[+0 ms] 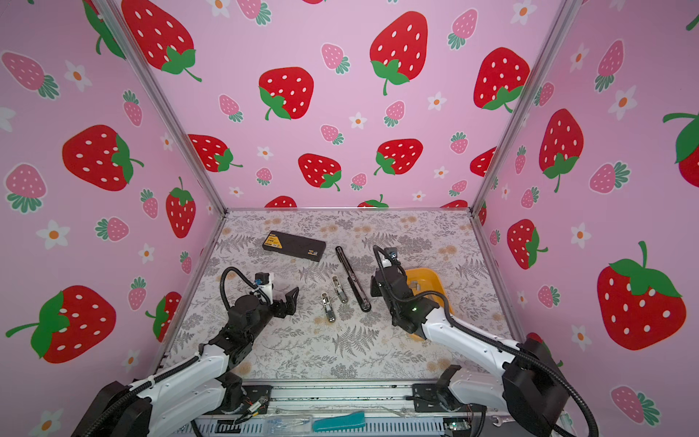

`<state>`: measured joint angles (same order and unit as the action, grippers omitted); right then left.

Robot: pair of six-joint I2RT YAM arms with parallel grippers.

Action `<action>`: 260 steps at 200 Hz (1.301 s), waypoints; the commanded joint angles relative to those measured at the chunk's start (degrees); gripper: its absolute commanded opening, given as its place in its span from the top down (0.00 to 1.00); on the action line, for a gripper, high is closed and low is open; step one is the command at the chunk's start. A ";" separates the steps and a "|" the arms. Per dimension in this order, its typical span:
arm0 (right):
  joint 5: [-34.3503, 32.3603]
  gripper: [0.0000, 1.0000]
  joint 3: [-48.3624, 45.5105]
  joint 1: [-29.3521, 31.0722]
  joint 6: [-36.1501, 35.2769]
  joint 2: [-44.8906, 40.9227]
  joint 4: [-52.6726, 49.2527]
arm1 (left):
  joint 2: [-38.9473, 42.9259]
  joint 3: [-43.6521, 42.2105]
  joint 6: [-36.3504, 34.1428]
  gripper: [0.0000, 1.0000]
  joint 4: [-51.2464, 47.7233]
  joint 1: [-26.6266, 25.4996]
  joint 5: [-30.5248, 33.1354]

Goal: Load the staples into the stapler
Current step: 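Move the right gripper back over the yellow tray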

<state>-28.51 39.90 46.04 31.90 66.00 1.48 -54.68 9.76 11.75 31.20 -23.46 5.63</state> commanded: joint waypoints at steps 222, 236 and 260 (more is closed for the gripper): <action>12.67 0.58 3.46 -25.43 0.62 10.06 -34.40 | -8.61 5.18 -0.83 0.04 2.38 1.77 0.44; 15.79 0.59 1.86 -27.44 0.40 10.48 -32.70 | -8.75 5.47 -0.59 0.04 1.92 1.78 0.70; 18.40 0.59 -1.07 -29.09 -0.52 9.96 -29.14 | -8.72 5.46 -0.50 0.04 1.82 1.76 0.61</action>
<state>-13.80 41.45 18.35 31.48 75.79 -29.52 -63.79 14.24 10.76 32.34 -21.96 6.83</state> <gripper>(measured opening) 0.407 0.964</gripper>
